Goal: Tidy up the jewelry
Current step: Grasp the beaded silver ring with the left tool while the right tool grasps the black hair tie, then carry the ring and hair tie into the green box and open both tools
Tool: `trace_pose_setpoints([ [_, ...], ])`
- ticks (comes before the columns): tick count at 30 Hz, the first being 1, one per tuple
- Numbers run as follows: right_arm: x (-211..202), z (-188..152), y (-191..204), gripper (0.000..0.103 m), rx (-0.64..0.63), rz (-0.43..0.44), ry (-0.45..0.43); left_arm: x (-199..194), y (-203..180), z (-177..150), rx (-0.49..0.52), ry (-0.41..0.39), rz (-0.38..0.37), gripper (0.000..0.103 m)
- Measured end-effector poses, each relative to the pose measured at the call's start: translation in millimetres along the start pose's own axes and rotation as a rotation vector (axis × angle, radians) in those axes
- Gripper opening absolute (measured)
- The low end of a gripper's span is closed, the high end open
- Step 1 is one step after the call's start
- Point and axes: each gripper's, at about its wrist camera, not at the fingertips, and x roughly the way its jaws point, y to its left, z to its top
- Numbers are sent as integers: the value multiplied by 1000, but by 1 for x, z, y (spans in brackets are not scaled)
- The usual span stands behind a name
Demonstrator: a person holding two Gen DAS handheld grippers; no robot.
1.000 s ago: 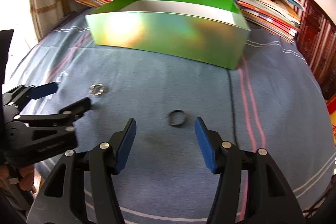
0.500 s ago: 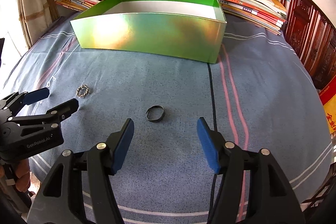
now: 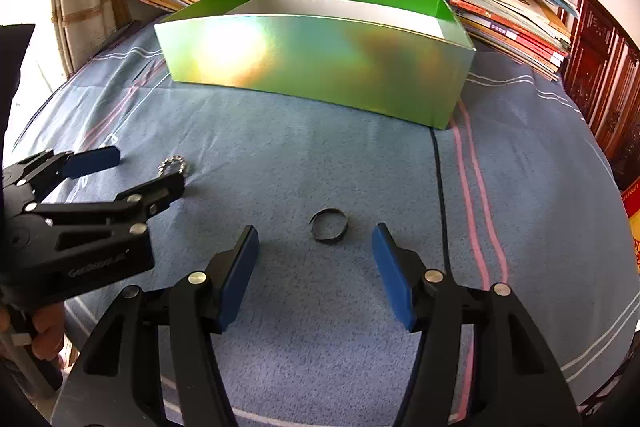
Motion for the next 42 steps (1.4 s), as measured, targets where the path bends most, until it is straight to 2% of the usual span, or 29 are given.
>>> trace_pose_setpoints([
  [6,1,1,-3,59,8,-22,-9,1,1,2,-5,-9,31,82],
  [12,5,5,1,59,-3,-45,-30,-2,-13,2,57,-44,65,74],
  [14,6,6,0,50,3,-31,-32,-3,-16,1,76,-56,60,69],
  [15,6,6,0,46,5,-19,-32,-3,-17,1,83,-59,52,64],
  [17,5,7,4,30,-11,-12,-32,-4,-18,1,87,-58,25,55],
  [19,4,6,7,21,-18,0,-31,-5,-18,0,88,-56,0,40],
  [20,4,6,8,21,-20,-3,-32,-5,-18,1,87,-54,-17,36],
  [22,4,6,7,20,-17,-5,-33,-5,-18,0,84,-50,-50,22],
  [30,-4,5,1,20,14,-25,-50,-10,-12,-2,60,-34,-74,21],
  [33,-4,5,-4,20,27,-36,-42,-15,-10,-1,57,-50,-39,21],
  [36,-2,5,-7,20,43,-23,-28,-16,-8,1,51,-43,-36,21],
  [40,-26,25,-13,20,49,3,-90,-32,-2,20,47,-81,-64,21],
  [42,-41,49,-20,20,54,18,-138,-41,2,38,40,-103,-69,21],
])
